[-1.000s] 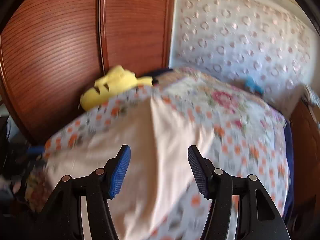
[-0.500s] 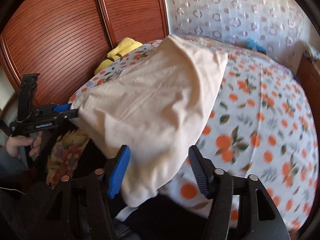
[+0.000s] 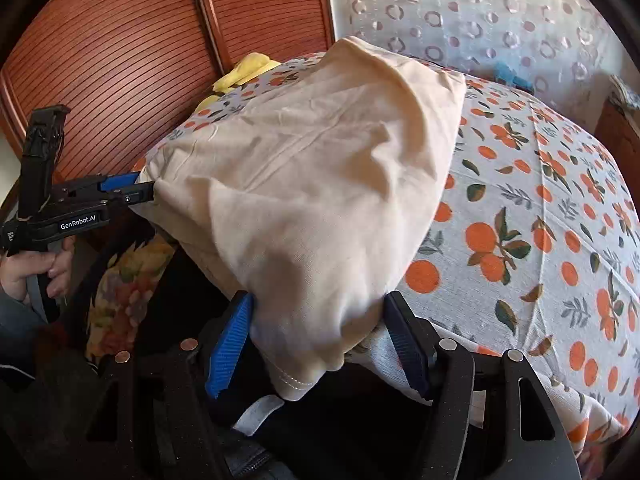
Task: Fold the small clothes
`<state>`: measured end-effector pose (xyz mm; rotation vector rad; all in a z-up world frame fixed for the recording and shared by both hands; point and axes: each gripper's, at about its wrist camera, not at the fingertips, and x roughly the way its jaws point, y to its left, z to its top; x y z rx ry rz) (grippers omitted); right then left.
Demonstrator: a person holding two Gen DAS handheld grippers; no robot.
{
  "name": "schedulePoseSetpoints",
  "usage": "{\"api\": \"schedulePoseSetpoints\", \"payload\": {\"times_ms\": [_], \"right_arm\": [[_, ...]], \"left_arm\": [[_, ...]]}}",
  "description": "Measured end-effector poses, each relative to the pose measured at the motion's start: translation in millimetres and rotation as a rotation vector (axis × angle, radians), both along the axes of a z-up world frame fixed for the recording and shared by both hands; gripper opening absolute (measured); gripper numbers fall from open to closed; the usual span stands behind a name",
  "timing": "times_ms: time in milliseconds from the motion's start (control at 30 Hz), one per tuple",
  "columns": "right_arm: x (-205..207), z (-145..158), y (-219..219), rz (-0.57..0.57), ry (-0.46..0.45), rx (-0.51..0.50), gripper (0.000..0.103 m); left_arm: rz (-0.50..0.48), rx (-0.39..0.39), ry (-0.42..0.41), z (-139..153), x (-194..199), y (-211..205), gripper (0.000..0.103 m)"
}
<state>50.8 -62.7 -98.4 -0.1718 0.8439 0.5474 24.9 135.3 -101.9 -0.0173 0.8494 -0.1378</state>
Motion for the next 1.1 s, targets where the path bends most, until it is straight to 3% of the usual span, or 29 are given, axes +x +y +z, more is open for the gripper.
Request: {"api": "schedulePoseSetpoints", "payload": {"times_ms": [33, 100, 167, 333, 500, 667, 833, 967, 1100], "right_arm": [[0.0, -0.3, 1.9, 0.003, -0.009, -0.009, 0.047], [0.3, 0.8, 1.4, 0.016, -0.003, 0.005, 0.008], [-0.3, 4.8, -0.6, 0.033, -0.009, 0.029, 0.004], [11.8, 45.5, -26.2, 0.048, -0.038, 0.125, 0.004], [51.4, 88.1, -41.6, 0.043, -0.116, 0.134, 0.004], [123.8, 106.8, -48.0, 0.008, -0.113, 0.127, 0.004], [198.1, 105.2, -44.1, -0.040, -0.071, 0.152, 0.004], [250.4, 88.3, -33.5, -0.068, -0.042, 0.134, 0.004], [283.6, 70.6, -21.4, -0.102, -0.020, 0.123, 0.004]], "left_arm": [[-0.013, -0.007, 0.007, 0.5, 0.4, -0.8, 0.005], [-0.037, -0.029, 0.012, 4.6, -0.8, -1.9, 0.005], [-0.048, -0.043, -0.011, 14.0, -3.7, -1.4, 0.005], [-0.065, -0.128, -0.092, 61.2, 2.4, 6.6, 0.005], [-0.092, -0.076, -0.181, 106.1, 43.0, -2.8, 0.005], [-0.103, -0.040, -0.222, 132.5, 119.2, -18.2, 0.005], [-0.086, -0.018, -0.190, 129.9, 200.1, -26.5, 0.005], [-0.061, -0.002, -0.143, 107.4, 262.8, -28.6, 0.005], [-0.042, 0.004, -0.091, 82.8, 294.1, -26.3, 0.005]]}}
